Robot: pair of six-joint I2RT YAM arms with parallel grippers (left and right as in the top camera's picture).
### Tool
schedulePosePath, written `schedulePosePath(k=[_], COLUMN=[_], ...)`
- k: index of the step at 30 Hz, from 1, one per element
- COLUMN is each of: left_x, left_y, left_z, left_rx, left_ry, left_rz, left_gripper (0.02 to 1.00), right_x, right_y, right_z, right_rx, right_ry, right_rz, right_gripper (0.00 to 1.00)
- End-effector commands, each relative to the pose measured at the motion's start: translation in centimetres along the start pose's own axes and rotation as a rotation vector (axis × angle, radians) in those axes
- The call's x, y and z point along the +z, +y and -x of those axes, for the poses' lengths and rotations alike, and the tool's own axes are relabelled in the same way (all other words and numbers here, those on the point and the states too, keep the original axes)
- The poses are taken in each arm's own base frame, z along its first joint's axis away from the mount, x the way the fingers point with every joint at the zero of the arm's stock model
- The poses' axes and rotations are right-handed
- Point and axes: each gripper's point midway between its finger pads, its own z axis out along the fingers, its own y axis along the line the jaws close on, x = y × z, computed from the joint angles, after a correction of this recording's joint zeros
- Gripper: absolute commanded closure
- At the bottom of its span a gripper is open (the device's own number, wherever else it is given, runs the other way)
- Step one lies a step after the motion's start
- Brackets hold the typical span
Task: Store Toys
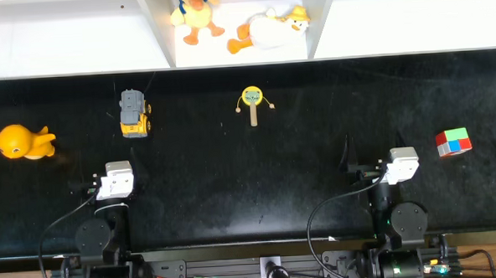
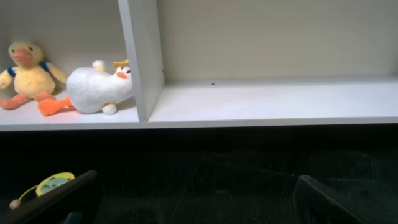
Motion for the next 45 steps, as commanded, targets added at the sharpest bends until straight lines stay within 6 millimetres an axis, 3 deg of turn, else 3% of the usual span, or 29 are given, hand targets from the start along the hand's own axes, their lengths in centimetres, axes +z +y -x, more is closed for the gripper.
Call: schedulePosePath(k=[1, 24, 27, 32, 39, 45], left_x=[-0.4, -0.3, -0.5, -0.7, 0.6, 2.4], left_y=[-3.1, -2.7, -2.6, -2.0, -0.3, 2.9], left_z=[1.1, 1.0, 1.1, 2.0, 1.1, 0.0], left_rx=[-0.317, -0.373, -0.541, -0.628, -0.417, -0.359], left_ry=[-0.041, -0.027, 0.045, 0.231, 0.524, 0.585], left_rz=[-0.186, -0.164, -0.173, -0.184, -0.29, -0.382], left_gripper=[0.02, 0.02, 0.02, 0.023, 0.023, 0.023], right_x=[0.0, 0.0, 0.0, 0.0, 0.0, 0.0], right_y=[-0.1, -0.1, -0.1, -0.1, -0.1, -0.1], right_z=[-0.4, -0.4, -0.4, -0.4, -0.4, -0.4], right_rx=[0.004, 0.004, 0.004, 0.004, 0.004, 0.004], right_ry=[0.001, 0.001, 0.001, 0.001, 0.001, 0.001], right_rz=[0.0, 0.0, 0.0, 0.0, 0.0, 0.0], right_gripper=[0.005, 0.007, 0.005, 0.005, 0.007, 0.005])
